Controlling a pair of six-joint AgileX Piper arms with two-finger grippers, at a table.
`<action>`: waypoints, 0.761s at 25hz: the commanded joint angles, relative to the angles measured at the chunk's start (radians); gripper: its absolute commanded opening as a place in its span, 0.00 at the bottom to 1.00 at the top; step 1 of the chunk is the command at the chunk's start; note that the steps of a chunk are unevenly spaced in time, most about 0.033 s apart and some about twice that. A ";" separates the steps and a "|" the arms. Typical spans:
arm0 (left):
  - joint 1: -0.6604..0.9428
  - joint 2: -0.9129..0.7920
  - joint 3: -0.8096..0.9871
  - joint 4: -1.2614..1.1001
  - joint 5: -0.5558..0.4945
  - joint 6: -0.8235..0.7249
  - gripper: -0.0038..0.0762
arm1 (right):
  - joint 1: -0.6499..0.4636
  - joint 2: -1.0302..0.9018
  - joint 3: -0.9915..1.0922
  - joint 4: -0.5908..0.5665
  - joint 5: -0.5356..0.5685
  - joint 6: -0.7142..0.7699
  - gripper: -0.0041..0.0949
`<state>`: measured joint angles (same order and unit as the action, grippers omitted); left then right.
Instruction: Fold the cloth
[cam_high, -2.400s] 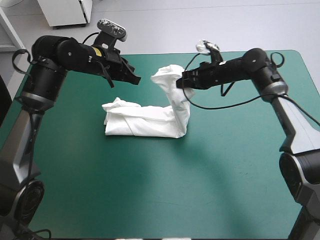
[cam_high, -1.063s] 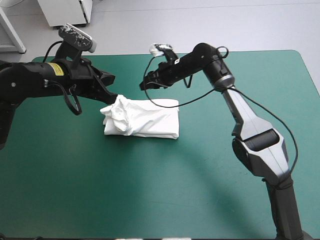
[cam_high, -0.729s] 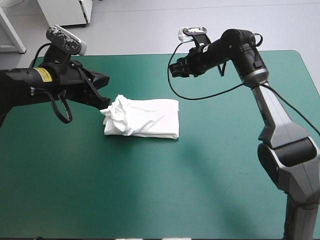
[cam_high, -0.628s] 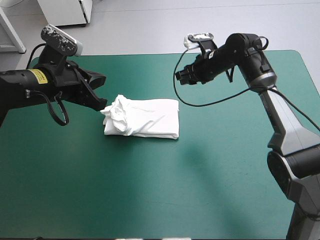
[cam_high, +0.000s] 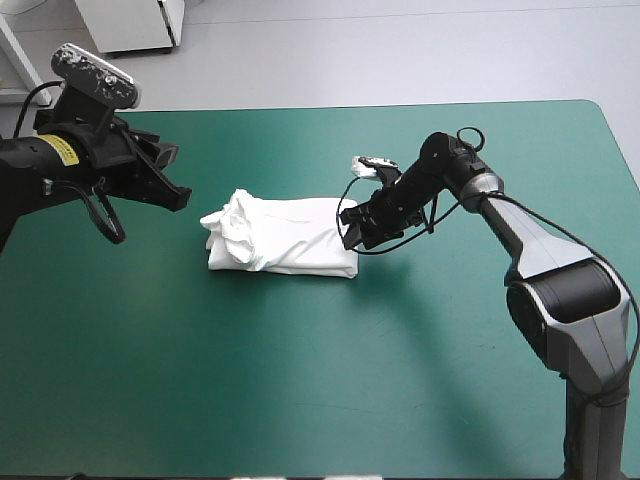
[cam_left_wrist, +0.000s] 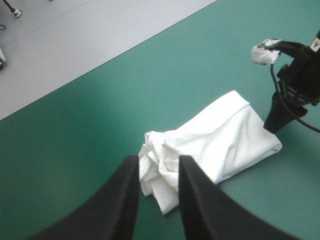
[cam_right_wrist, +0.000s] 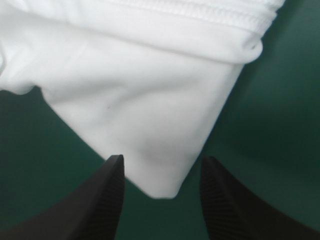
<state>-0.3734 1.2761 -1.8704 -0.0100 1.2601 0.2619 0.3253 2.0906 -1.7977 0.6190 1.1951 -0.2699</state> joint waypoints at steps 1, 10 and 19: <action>-0.002 -0.024 -0.021 -0.009 0.027 -0.011 0.42 | -0.006 -0.020 -0.039 0.074 -0.061 -0.039 0.51; -0.002 -0.024 -0.021 -0.022 0.027 -0.017 0.42 | -0.009 0.122 -0.177 0.119 -0.060 -0.041 0.50; -0.002 -0.024 -0.021 -0.029 0.027 -0.017 0.42 | -0.015 0.134 -0.188 0.042 -0.066 -0.050 0.03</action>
<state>-0.3734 1.2761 -1.8704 -0.0212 1.2601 0.2544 0.3215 2.2781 -1.9557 0.6714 1.1358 -0.2994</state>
